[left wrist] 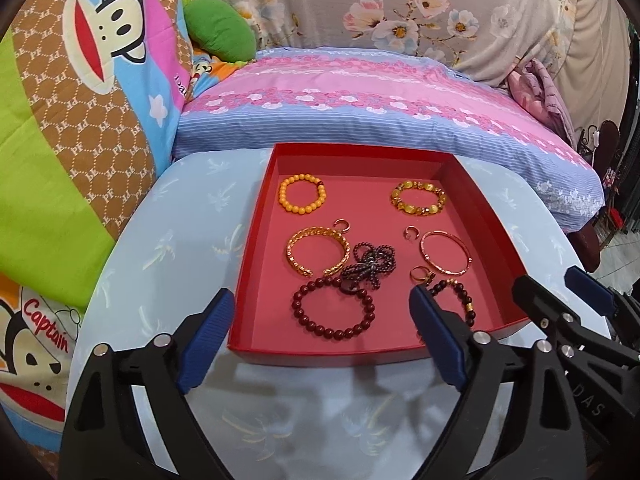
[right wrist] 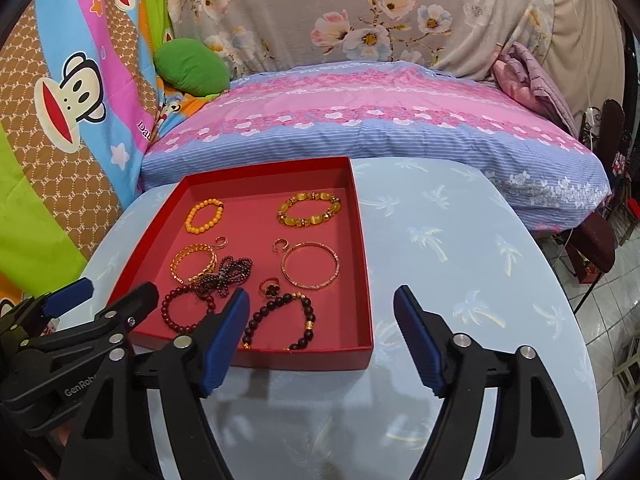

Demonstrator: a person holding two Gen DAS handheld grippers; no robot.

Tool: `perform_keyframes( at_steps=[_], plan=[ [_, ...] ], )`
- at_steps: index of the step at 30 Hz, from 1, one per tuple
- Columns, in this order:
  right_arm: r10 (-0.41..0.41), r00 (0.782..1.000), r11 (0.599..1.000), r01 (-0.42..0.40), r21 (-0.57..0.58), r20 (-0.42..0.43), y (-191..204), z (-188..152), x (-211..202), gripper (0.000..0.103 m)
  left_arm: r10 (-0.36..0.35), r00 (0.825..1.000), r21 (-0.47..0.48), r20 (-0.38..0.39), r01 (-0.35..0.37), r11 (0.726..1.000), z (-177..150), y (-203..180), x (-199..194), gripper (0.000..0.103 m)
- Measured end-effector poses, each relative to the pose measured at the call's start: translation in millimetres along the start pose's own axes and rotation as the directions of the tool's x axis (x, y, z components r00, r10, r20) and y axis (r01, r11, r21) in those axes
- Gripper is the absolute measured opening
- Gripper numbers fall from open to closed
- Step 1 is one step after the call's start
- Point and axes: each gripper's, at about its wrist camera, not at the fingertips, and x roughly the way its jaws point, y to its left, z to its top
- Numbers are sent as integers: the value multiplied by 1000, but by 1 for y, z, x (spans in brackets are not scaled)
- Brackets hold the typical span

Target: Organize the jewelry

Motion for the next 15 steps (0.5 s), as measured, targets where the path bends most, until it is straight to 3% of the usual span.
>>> perform_keyframes(
  at_steps=[6,15],
  plan=[
    [-4,1000,1000,4,4,9,-2,-4,-4,84,10,1000,-25,1,-10,1000,-8,5,-2,93],
    [-15,1000,999,15,-36,11,5,-10,-9,85,32,999,-25,6,-31,999,-16,9,-3,96]
  ],
)
